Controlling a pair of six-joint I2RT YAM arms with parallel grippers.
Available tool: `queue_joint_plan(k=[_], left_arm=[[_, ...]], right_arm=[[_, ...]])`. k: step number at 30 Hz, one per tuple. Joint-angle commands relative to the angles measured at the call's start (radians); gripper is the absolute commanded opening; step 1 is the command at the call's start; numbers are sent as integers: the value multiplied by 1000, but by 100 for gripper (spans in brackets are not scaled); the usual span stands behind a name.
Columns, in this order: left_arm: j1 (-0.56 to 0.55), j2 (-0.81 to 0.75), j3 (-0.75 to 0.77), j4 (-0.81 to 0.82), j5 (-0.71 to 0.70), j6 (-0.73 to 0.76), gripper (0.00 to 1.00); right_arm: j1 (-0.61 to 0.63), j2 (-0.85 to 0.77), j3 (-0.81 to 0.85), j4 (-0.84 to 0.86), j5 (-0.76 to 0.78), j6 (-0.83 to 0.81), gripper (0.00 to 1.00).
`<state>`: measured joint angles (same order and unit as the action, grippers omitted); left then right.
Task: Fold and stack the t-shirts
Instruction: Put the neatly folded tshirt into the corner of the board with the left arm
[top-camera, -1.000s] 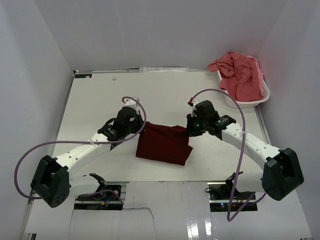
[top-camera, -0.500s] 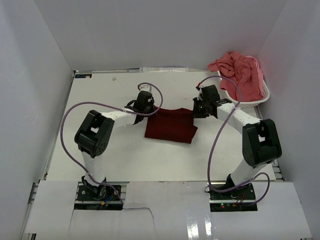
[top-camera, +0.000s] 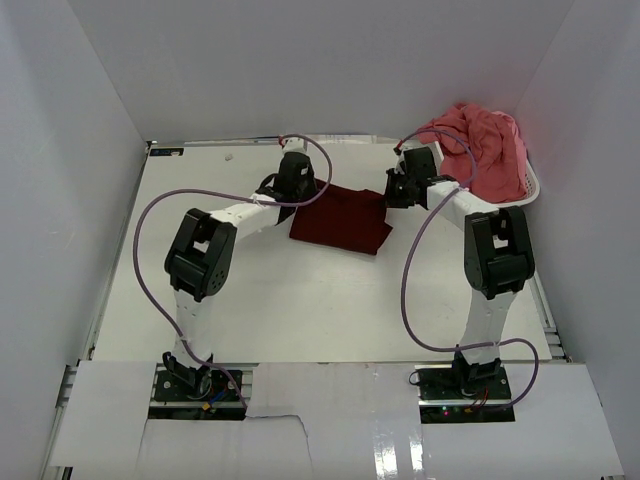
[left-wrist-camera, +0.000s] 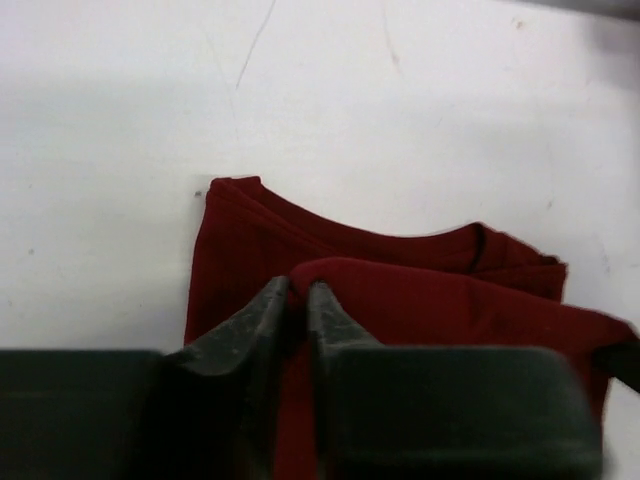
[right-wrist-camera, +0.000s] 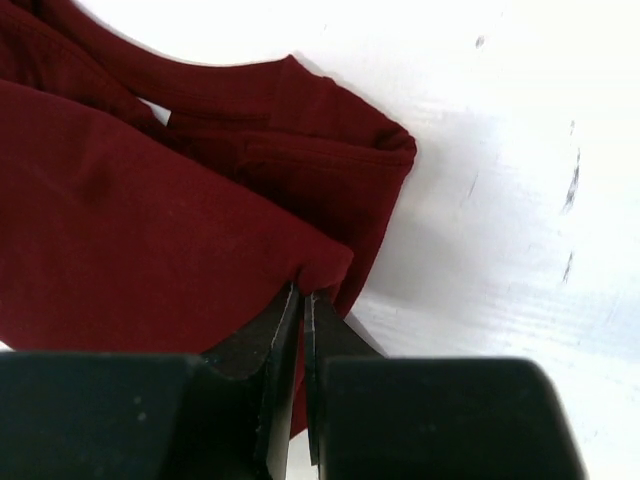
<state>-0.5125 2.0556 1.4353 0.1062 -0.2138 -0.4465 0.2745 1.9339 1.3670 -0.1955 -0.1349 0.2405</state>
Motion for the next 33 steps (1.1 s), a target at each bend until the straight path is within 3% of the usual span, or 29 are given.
queue_joint_plan(k=[1,2,3,5,6,7,10,13,21,23,26,28,31,33], left_arm=[[9,30,81,23,-29,31,29],[9,49,106,1,-32,31,36],[14,87,132,-14,-45,32,51],[17,118,209,-51,-81,31,70],[22,127,227,-53,-93,29,81],[23,130,262,-63,-117,29,98],[28,107,292,-66,-137,54,98],[23,3,243,-33,-57,116,98],[-1,-181,11,-68,187,74,98],[-14,-190,-9,-149,211,55,95],[-26,-184,-12,-215,274,34,83],[-46,-196,-56,-188,304,32,59],[-67,-163,-49,-186,306,40,7],[-69,-138,-24,-197,309,38,3]], right_arm=[[-9,66,64,42,-14,-6,9],[-11,86,102,45,-17,-10,20],[-15,103,122,51,-3,-10,28],[-23,146,179,77,11,-12,43],[-26,152,196,91,24,-12,46],[-32,146,205,108,58,-12,58],[-34,97,199,172,127,-33,82],[-35,4,178,156,130,-56,82],[-37,-167,-3,125,115,-43,77],[-37,-205,-42,108,95,-35,74],[-37,-249,-80,94,100,-26,72],[-37,-271,-97,96,95,-24,72],[-37,-279,-98,82,86,-23,71],[-37,-283,-101,76,75,-20,71]])
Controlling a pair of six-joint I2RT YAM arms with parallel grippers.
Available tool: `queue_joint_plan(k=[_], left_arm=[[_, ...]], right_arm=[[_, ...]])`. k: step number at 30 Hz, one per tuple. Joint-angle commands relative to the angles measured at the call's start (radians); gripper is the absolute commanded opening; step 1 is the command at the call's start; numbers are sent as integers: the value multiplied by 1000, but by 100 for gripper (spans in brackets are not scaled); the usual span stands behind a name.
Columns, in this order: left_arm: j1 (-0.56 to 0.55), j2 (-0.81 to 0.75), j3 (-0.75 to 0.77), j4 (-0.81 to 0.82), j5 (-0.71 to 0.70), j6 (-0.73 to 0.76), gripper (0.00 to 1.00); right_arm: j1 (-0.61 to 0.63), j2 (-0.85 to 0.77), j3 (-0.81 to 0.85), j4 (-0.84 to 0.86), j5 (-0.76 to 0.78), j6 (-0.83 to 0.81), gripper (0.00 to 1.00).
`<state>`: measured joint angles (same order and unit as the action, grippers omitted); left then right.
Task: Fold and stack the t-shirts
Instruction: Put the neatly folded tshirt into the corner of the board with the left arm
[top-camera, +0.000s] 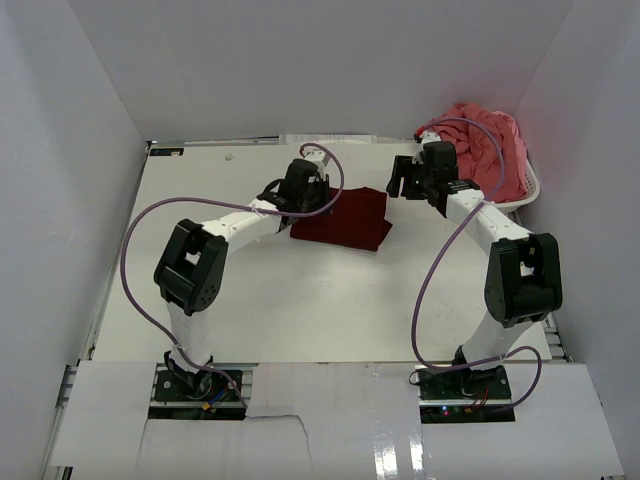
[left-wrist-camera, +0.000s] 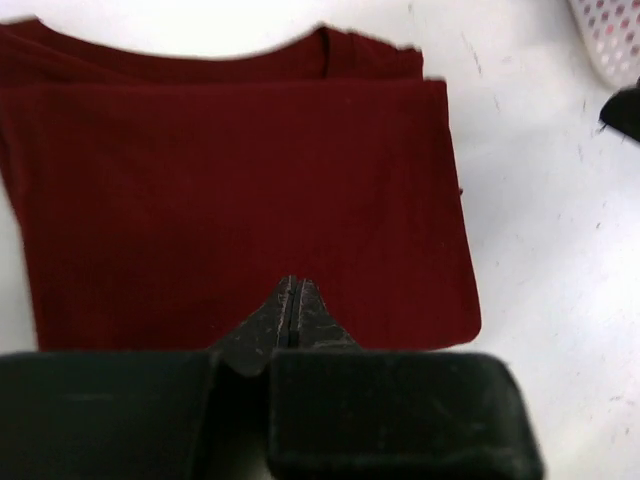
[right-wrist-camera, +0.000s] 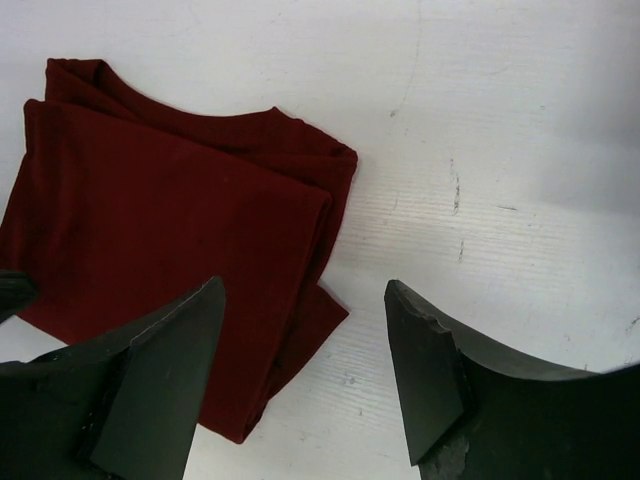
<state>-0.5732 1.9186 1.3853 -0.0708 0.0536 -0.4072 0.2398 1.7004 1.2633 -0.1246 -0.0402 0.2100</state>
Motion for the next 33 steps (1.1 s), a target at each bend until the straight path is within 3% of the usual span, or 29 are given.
queue_joint_plan(k=[1,14,18,21,26,33], left_arm=[[-8,25,47,-35,42,-1,0],[-20,275,204,-101,101,-8,0],[-17,325,242,-127,16,-22,0],[24,344,250,-153,-38,-64,0],[194,339,228,-164,-47,-101,0],[295,373,392,-251,-294,28,0]], right_arm=[[-2,-56,-1,5,-23,11,71],[-2,-100,-47,-7,-58,22,71],[-2,-107,-45,-20,-61,23,71],[-2,-116,-44,-30,-75,26,71],[-2,-140,-58,-33,-92,31,71],[1,-162,-74,-17,-132,43,71]])
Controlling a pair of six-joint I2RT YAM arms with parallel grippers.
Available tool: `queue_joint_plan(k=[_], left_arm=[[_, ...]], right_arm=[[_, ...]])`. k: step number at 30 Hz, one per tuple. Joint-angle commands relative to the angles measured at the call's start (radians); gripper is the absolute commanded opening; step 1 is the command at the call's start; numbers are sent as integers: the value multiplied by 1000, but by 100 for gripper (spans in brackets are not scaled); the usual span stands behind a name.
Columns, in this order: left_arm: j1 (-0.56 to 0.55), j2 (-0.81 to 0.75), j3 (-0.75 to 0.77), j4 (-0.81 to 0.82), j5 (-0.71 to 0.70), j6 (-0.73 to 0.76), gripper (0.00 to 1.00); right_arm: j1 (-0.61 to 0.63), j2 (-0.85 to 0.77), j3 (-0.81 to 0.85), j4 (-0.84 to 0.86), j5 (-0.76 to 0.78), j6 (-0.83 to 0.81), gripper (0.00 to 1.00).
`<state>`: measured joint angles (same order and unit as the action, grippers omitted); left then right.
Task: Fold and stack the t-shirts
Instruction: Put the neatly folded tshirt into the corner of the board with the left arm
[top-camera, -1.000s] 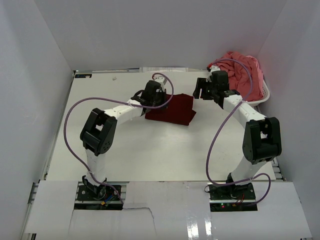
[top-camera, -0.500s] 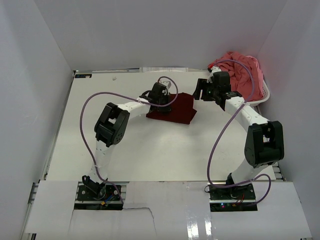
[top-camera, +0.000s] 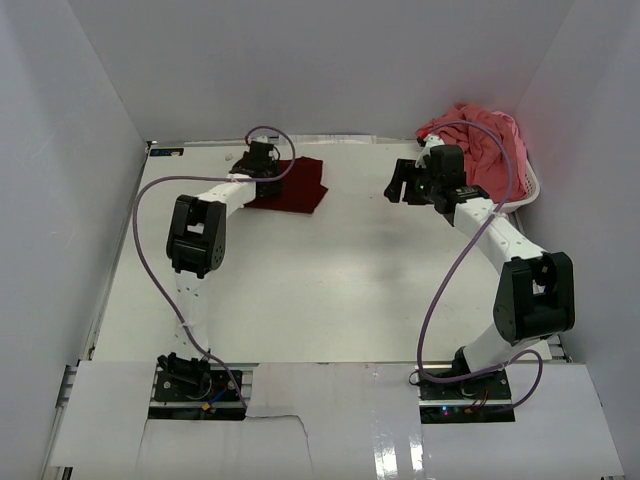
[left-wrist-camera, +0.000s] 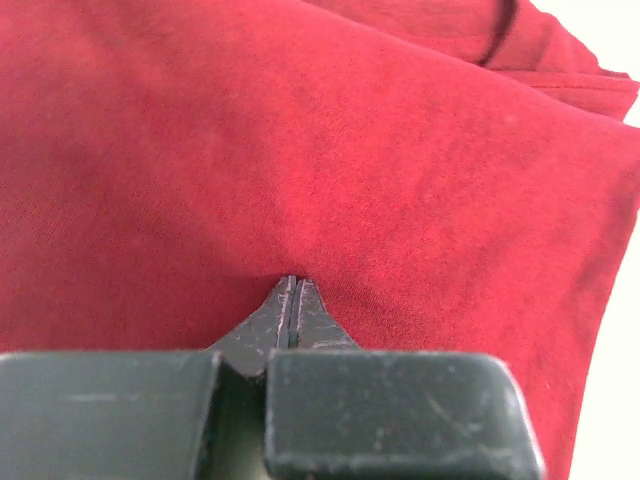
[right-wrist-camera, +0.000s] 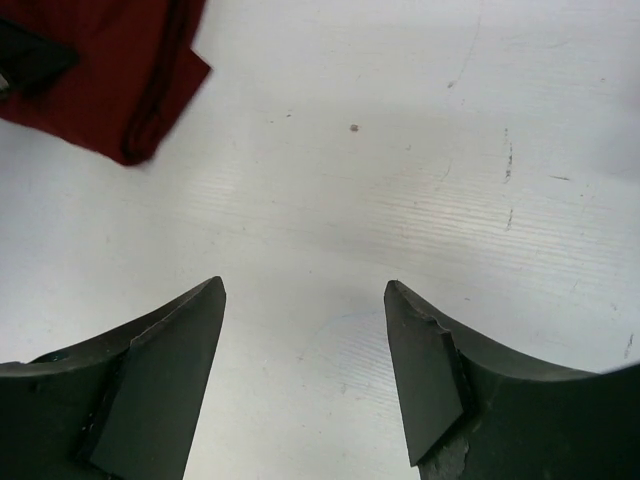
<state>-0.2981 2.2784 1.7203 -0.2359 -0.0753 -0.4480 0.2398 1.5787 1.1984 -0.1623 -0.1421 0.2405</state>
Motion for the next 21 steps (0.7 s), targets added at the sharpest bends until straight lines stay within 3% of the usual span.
queue_joint_plan(k=[1,6,14,19,21], left_arm=[[43,27,73,-86,-187,100,0],[148,66,133,-82,-190,147,0],[341,64,45,56,-233,210,0],[389,153,134,122,-265,321,0],[437,182,163,100,-251,255,0]], right_arm=[[1,-43,-11,23,-37,14,71],[1,-48,-16,37,-59,19,71],[1,-36,-33,70,-96,25,71],[0,-22,-54,93,-125,26,71],[1,-20,-63,107,-128,26,71]])
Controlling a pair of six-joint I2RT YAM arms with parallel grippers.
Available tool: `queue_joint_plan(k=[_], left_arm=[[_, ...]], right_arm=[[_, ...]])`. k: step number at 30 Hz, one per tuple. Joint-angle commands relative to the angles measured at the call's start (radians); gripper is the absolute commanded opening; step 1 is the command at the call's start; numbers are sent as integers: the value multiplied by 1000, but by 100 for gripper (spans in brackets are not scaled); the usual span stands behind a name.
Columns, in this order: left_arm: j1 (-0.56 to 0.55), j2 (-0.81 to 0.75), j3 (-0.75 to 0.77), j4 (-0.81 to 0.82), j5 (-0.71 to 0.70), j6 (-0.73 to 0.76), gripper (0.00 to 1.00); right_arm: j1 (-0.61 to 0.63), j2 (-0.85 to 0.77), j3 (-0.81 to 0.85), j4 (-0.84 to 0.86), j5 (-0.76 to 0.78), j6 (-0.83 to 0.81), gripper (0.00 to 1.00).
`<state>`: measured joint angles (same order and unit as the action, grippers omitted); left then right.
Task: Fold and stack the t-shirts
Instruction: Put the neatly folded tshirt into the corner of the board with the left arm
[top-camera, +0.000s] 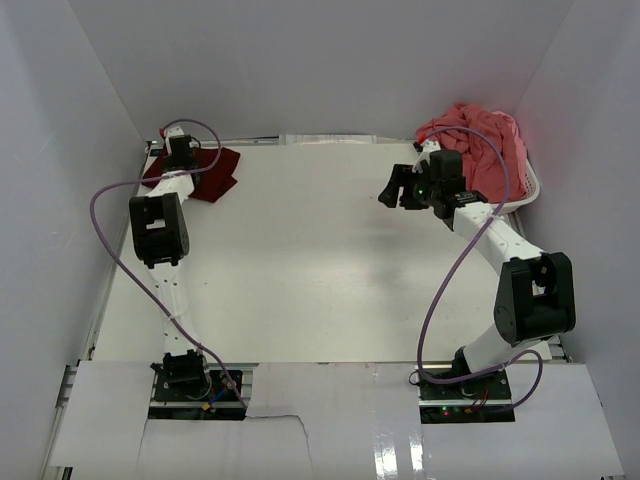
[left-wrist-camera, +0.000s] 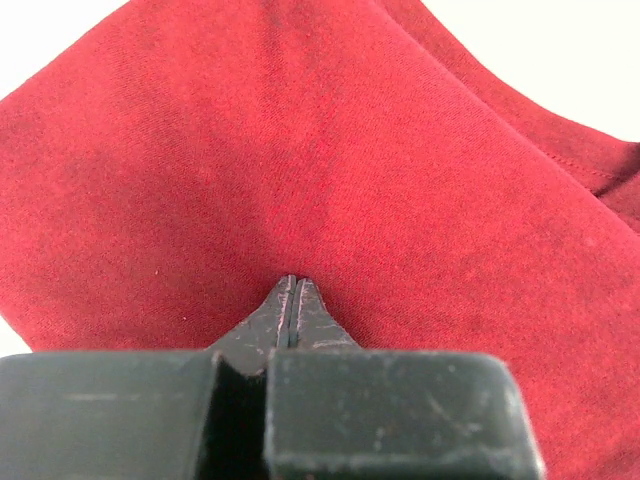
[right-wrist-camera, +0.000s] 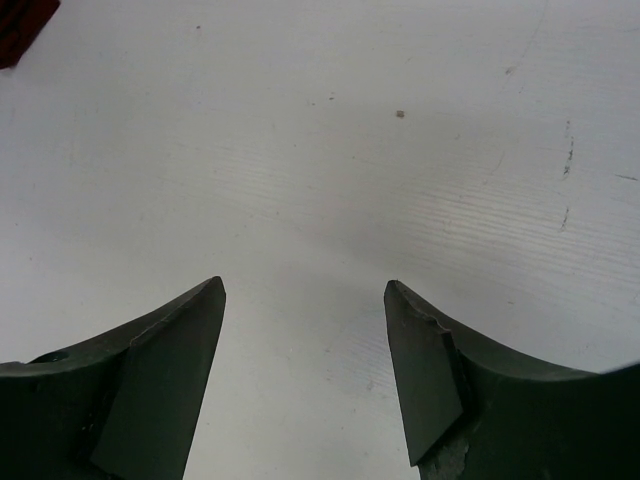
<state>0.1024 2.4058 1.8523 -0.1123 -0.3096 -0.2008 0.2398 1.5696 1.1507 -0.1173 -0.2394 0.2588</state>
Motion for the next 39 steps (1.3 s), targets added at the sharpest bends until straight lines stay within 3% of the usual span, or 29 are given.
queue_joint_plan(k=[1,10,12,16,18,19,22,25,30,34,36,39], left_arm=[[52,58,38,-24,-10,-6,0],[97,154,225,16,127,-8,0],[94,176,283,19,132,-34,8],[92,168,300,100,188,-156,45],[94,156,321,105,231,-189,70],[92,138,329,140,278,-215,98],[71,63,309,155,296,-245,98],[22,-121,153,215,302,-267,98],[-52,-422,-58,157,398,-259,98],[-131,-648,-259,132,425,-229,98],[-147,-732,-327,91,443,-239,98],[-170,-864,-415,1,490,-262,98]], right_arm=[[1,-7,-22,70,-37,7,71],[3,26,-31,97,-101,25,71],[3,21,-37,97,-101,22,71],[4,10,-39,91,-97,16,71],[6,1,-39,87,-94,11,72],[6,-3,-42,90,-89,11,73],[6,-22,-57,134,-74,11,78],[-3,-13,18,116,-22,-12,79],[-28,43,210,-54,86,-90,79],[-59,55,317,-156,114,-101,99],[-59,26,320,-163,82,-107,90],[-57,-16,291,-154,16,-67,90]])
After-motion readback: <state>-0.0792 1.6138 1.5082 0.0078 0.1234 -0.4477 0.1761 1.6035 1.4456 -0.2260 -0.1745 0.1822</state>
